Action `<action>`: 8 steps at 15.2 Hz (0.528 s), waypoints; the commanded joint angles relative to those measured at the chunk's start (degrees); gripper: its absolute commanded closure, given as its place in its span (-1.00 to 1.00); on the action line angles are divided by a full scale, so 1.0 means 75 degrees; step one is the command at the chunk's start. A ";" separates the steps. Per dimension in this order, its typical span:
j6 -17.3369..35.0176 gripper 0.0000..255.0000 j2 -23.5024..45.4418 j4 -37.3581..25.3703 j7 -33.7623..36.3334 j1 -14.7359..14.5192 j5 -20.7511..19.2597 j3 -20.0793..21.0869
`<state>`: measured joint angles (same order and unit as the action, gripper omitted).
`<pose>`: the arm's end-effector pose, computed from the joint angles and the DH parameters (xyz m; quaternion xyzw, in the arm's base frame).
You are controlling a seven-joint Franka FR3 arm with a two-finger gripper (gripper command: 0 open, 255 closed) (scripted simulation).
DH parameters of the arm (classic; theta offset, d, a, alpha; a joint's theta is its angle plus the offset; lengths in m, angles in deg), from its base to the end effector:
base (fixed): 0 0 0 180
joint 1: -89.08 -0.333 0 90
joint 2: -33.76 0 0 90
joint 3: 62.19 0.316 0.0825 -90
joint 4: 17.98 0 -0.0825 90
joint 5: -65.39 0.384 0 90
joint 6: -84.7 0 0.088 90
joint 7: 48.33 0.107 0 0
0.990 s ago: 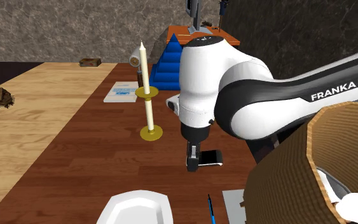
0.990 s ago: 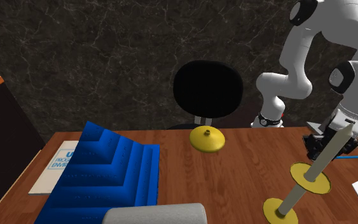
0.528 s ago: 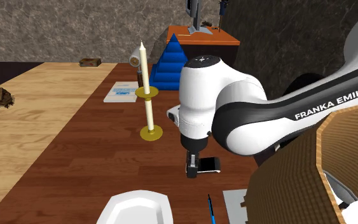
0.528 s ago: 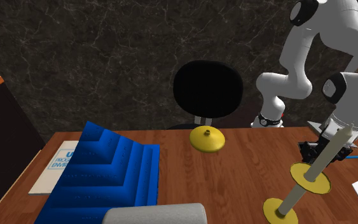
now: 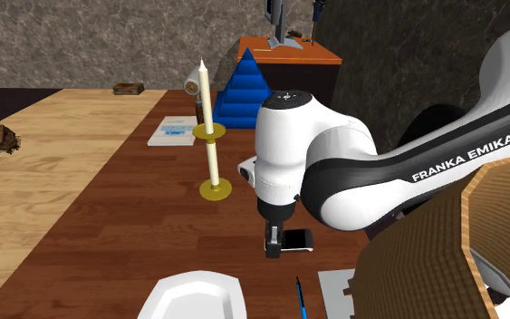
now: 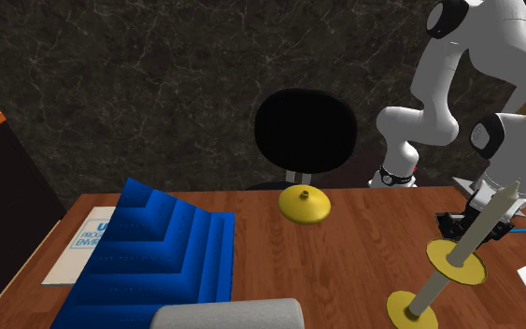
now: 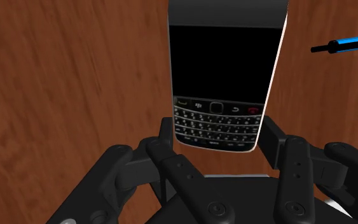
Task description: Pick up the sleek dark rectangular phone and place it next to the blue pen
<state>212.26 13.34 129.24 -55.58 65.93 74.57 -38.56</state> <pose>0.2833 0.3035 0.3759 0.9170 0.3988 -0.0012 0.0078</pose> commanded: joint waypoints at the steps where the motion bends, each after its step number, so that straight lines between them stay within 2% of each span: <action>1: 0.0008 1.00 0.0008 0.0007 0.0001 0.0006 -0.0003 -0.0003; 2: 0.0008 1.00 0.0007 0.0007 0.0001 0.0007 -0.0003 -0.0002; 3: 0.0011 -1.00 0.0012 0.0006 0.0001 0.0008 -0.0005 -0.0002; 8: 0.0008 -1.00 0.0007 0.0007 0.0001 0.0007 -0.0003 -0.0002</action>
<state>212.31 13.38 129.29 -55.58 65.98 74.55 -38.58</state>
